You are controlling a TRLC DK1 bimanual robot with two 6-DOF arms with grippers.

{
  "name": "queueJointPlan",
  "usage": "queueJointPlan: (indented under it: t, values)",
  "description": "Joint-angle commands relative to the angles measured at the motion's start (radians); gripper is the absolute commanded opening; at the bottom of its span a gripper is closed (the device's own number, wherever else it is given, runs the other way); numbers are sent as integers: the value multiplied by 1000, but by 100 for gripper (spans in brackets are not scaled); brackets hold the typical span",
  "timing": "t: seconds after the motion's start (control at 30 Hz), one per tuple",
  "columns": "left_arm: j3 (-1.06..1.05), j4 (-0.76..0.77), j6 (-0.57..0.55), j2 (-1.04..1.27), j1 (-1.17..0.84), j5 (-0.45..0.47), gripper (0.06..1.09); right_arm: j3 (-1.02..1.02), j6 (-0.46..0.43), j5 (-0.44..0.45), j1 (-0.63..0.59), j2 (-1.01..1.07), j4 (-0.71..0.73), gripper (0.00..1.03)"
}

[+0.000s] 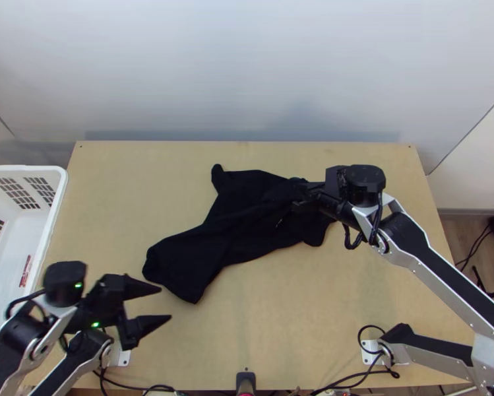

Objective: Fold the t-shirt

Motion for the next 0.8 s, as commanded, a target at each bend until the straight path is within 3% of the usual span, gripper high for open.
queueJointPlan:
  t: [0.0,0.23,0.37,0.57,0.77]
  values:
    - [-91,213,35,130,-181,-51,103,-8,1,6,1,5,-23,3]
    - [-111,514,15,350,-181,-157,103,-2,9,10,-36,1,-46,3]
    - [-177,646,19,381,-292,-359,103,-3,11,12,-62,1,-48,3]
    - [-249,626,143,378,-418,-611,103,-3,14,13,-91,1,-49,3]
    - [-260,526,262,300,-484,-658,103,1,26,15,-105,2,-51,3]
